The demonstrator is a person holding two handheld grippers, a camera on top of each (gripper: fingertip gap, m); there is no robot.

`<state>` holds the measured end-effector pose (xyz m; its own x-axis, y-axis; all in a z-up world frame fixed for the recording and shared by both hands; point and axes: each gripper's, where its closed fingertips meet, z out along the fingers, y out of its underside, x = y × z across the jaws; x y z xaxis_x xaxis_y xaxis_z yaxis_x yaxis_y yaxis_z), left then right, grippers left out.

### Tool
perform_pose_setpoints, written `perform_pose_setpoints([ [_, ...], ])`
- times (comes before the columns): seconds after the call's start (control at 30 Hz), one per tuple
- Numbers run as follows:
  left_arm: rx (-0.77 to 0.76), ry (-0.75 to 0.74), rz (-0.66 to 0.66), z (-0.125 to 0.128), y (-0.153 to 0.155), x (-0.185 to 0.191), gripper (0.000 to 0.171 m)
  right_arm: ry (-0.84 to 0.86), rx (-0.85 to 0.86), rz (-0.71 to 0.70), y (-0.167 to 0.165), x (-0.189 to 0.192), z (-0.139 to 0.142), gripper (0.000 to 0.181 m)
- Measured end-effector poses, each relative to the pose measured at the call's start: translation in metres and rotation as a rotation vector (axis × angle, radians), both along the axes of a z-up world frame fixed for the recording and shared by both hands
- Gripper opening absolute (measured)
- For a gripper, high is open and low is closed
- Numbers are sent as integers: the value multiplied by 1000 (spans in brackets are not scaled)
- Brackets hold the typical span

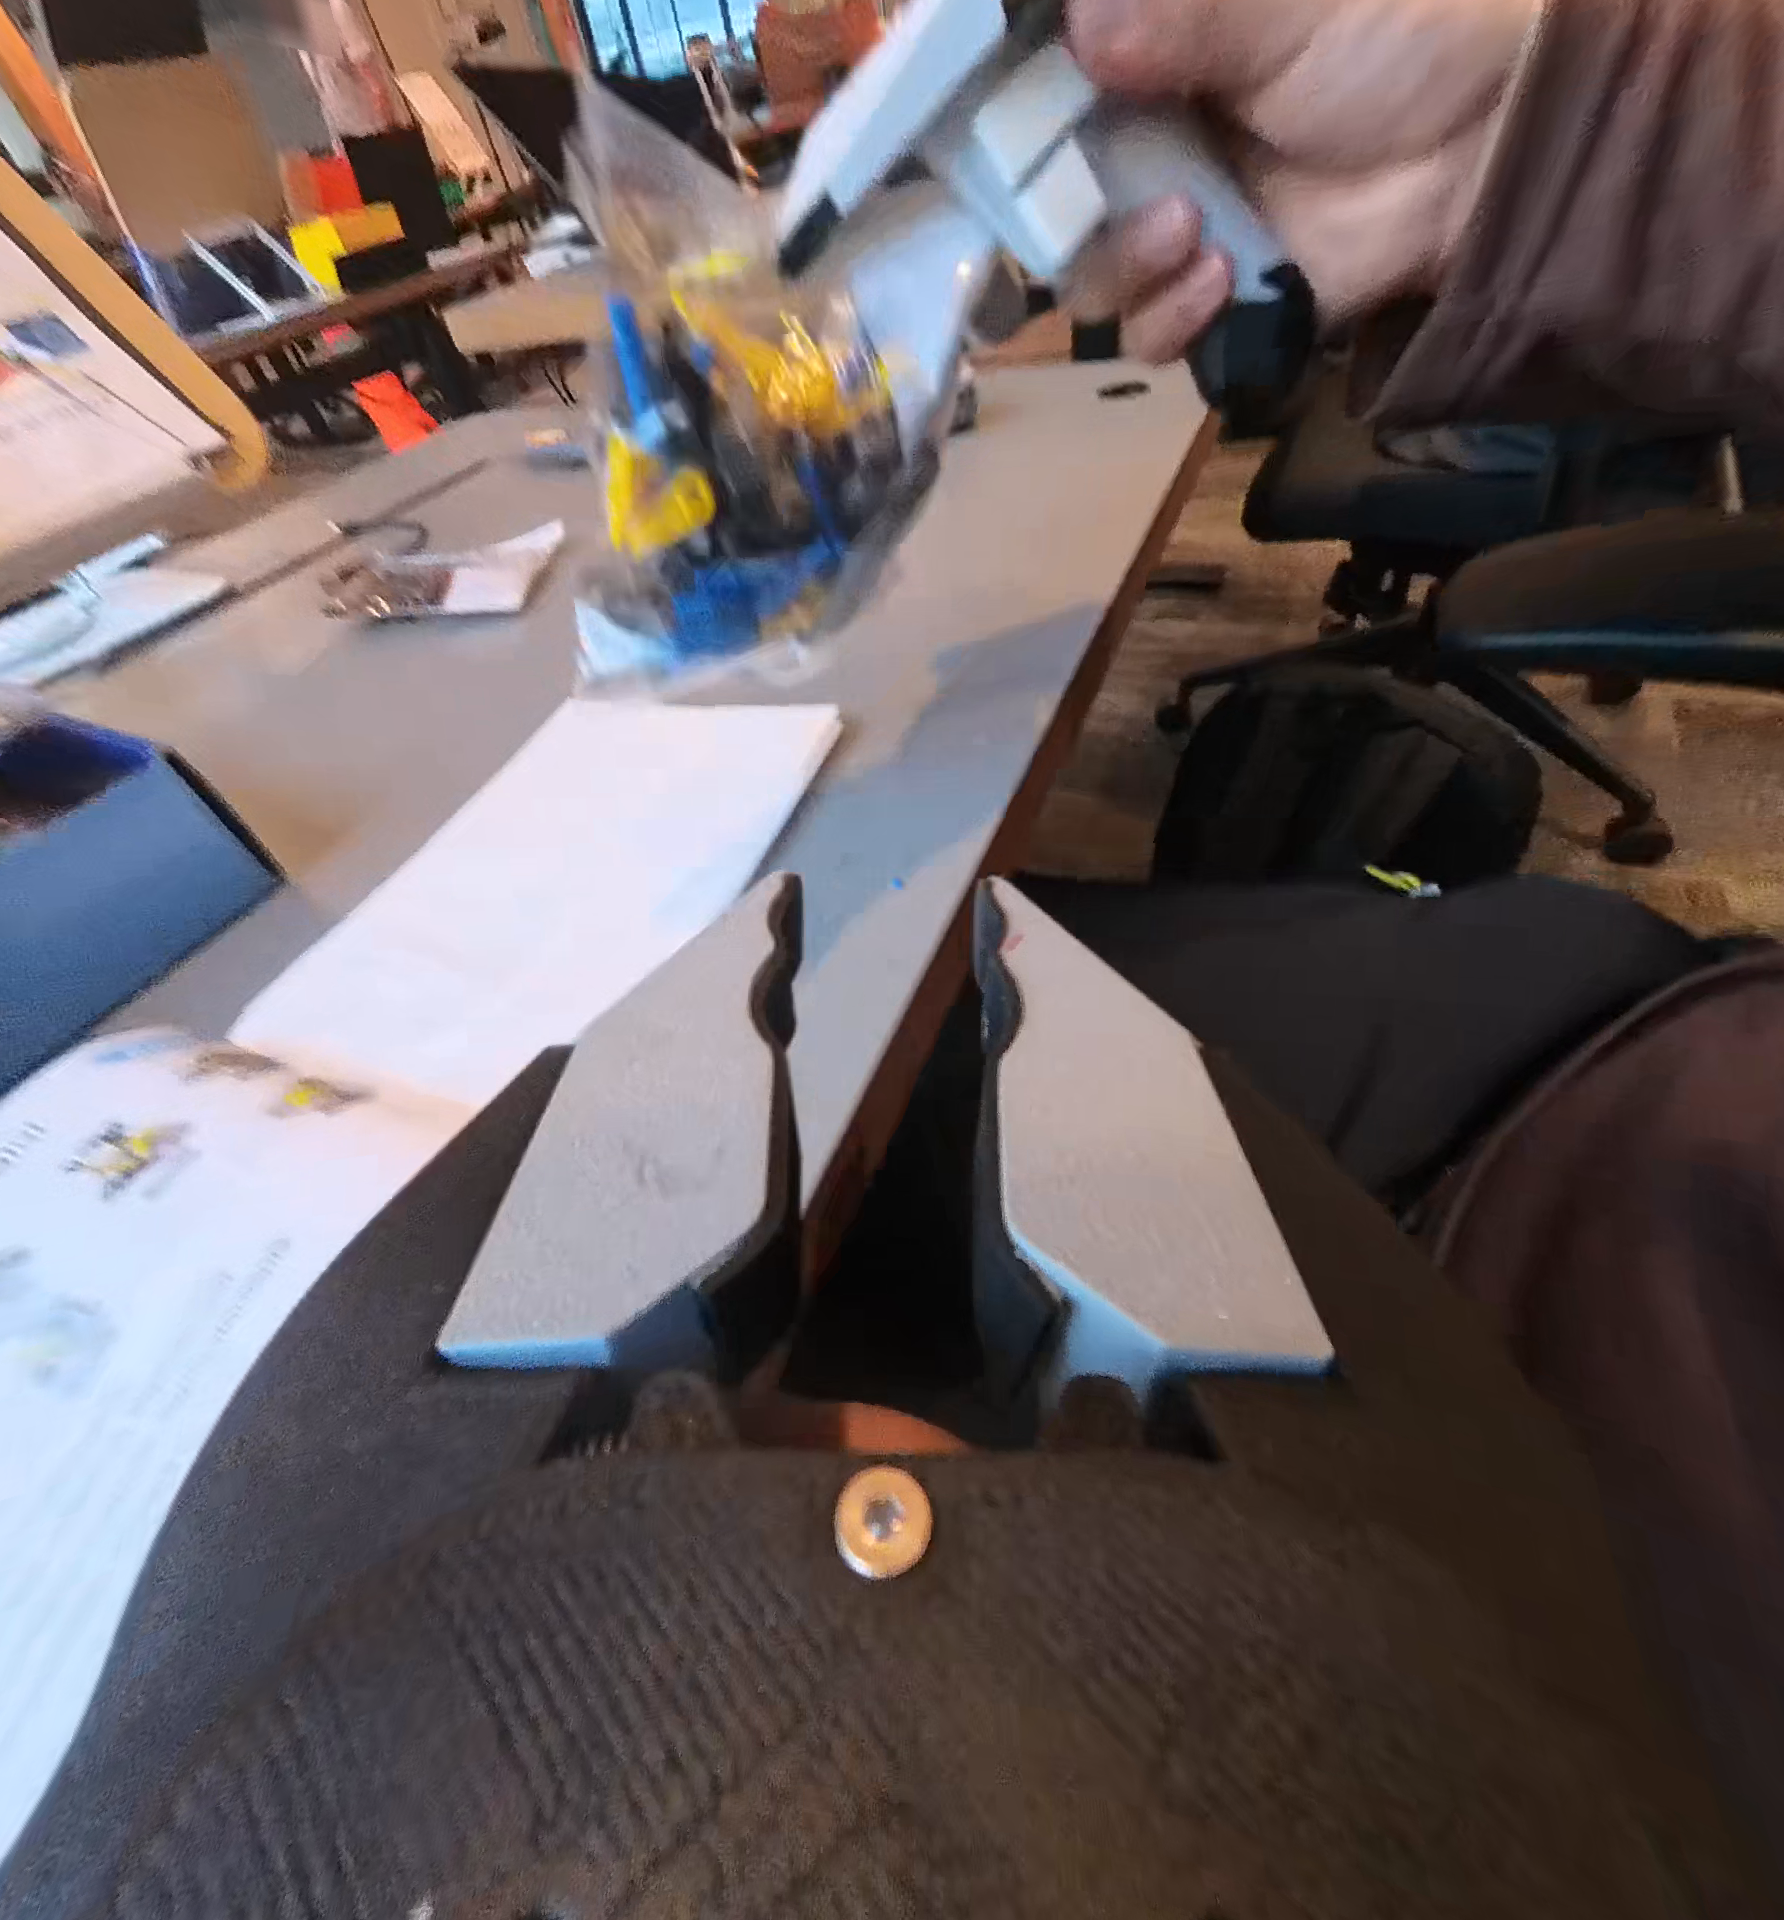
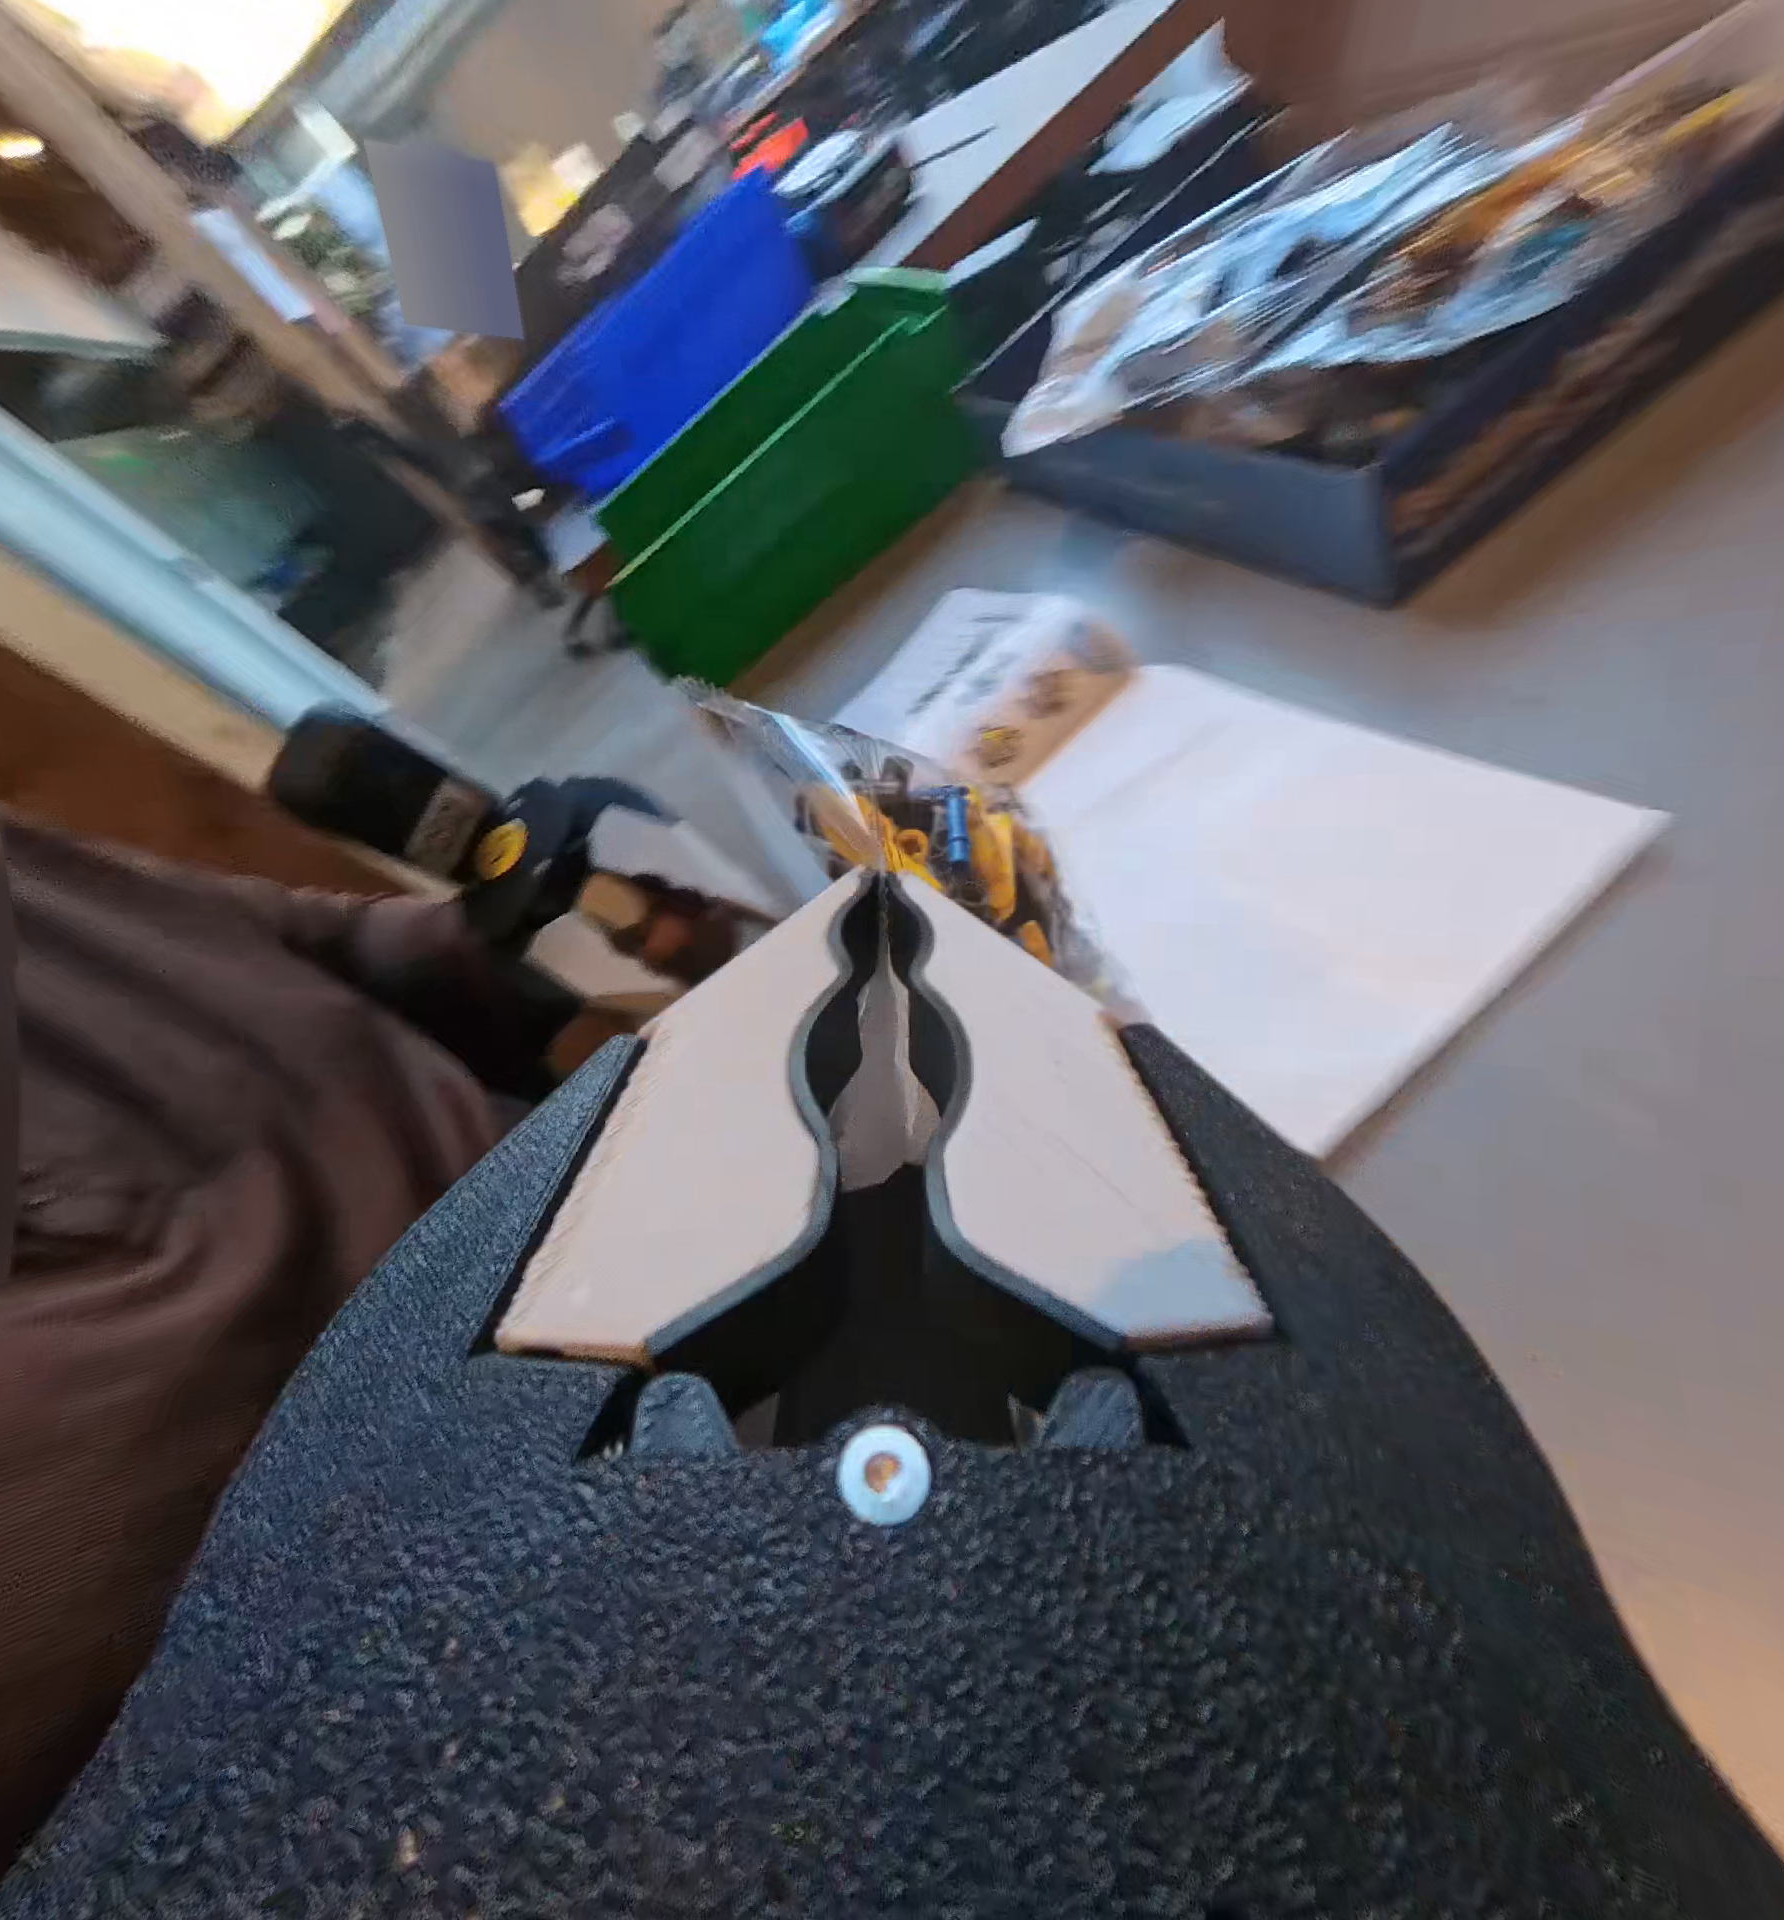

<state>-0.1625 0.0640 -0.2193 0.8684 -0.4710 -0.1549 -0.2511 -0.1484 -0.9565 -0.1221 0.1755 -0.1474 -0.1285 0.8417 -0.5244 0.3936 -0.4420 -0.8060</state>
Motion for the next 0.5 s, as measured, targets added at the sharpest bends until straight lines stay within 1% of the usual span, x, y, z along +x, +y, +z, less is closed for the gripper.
perform_pose_setpoints([
  [0.07,10,-14,46,14,9,-14,34,1,-60,128,-25,-12,1,0],
  [0.1,-22,-41,98,15,14,-27,34,10,-72,185,-38,-18,1,0],
  [0.13,-83,-79,134,12,18,-36,38,14,-87,232,-49,-24,0,0],
  [0.17,-138,-108,121,8,17,-39,53,11,-109,268,-59,-29,-2,0],
  [0.2,-163,-108,117,6,15,-43,63,11,-140,301,-67,-33,-2,0],
  [0.23,-147,-88,117,7,13,-46,68,13,-174,331,-74,-37,-2,0],
  [0.27,-116,-61,80,9,7,-43,73,14,-203,358,-80,-41,-2,0],
  [0.33,-73,-14,8,12,-2,-32,69,2,-231,411,-91,-47,-5,0],
  [0.4,-77,-13,-29,8,-4,-24,47,-5,-224,458,-102,-52,-8,0],
  [0.43,-89,-5,-27,4,-3,-24,39,6,-211,475,-106,-54,-8,0],
  [0.47,-69,23,14,3,0,-29,32,21,-174,478,-109,-56,-7,1],
  [0.5,-2,84,71,7,3,-38,28,38,-109,473,-110,-57,-7,2],
])
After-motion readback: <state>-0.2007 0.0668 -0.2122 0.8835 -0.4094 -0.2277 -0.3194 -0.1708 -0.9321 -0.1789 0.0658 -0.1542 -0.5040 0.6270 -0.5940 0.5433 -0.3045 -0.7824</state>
